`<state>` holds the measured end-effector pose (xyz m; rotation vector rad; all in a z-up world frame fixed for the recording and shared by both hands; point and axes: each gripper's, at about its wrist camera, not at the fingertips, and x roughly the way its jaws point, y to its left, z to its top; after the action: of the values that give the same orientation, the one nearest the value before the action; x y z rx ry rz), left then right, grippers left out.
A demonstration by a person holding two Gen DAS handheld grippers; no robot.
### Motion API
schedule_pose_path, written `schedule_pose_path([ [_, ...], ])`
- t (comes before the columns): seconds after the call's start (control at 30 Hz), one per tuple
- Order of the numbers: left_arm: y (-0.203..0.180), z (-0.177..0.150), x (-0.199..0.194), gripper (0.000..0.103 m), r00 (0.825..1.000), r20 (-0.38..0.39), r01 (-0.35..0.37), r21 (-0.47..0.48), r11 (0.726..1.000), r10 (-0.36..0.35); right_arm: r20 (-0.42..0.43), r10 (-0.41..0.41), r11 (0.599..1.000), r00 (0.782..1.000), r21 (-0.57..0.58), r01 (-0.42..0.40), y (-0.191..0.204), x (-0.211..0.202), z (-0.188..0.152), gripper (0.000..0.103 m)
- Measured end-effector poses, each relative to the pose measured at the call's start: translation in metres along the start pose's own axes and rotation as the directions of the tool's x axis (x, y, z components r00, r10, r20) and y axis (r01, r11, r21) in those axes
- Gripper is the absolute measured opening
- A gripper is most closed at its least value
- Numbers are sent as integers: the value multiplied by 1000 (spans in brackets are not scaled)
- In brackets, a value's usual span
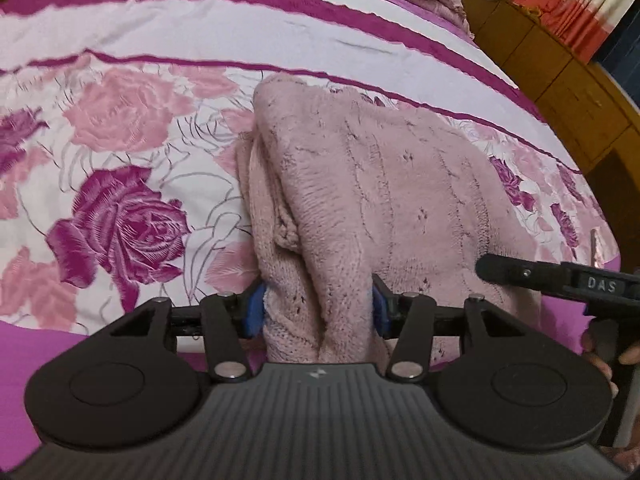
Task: Fold small clothes
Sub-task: 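Fold the held cardigan over onto itself with both grippers and open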
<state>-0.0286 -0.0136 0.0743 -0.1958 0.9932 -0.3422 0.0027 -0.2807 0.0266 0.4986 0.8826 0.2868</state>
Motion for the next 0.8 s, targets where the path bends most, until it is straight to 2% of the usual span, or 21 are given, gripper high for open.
schedule_pose_path([
  [0.17, -18, 11, -21, 56, 996, 70, -61, 48, 997, 57, 68, -56, 995, 996, -78, 61, 9, -24, -3, 61],
  [0.3, -22, 16, -25, 56, 991, 94, -97, 64, 993, 91, 145, -67, 991, 987, -103, 82, 16, -41, -10, 59],
  [0.33, -22, 15, -23, 56, 988, 92, -128, 68, 989, 122, 162, -67, 990, 985, -110, 85, 18, -42, -11, 56],
  [0.4, -18, 12, -13, 56, 984, 66, -172, 61, 983, 168, 182, -78, 984, 980, -141, 105, 22, -41, -13, 38],
  [0.43, -16, 13, -7, 56, 983, 53, -178, 50, 983, 175, 183, -98, 980, 978, -154, 127, 23, -37, -13, 36],
  [0.53, -7, 10, 6, 57, 982, 31, -187, 22, 982, 186, 179, -119, 967, 977, -204, 155, 25, -22, -17, 36],
  [0.63, -9, 11, 1, 57, 982, 34, -188, 15, 982, 187, 181, -138, 960, 974, -217, 177, 22, -11, -18, 36],
  [0.8, -20, 3, -19, 57, 982, 50, -186, 45, 982, 184, 199, -150, 967, 968, -172, 185, 29, -27, -21, 39],
])
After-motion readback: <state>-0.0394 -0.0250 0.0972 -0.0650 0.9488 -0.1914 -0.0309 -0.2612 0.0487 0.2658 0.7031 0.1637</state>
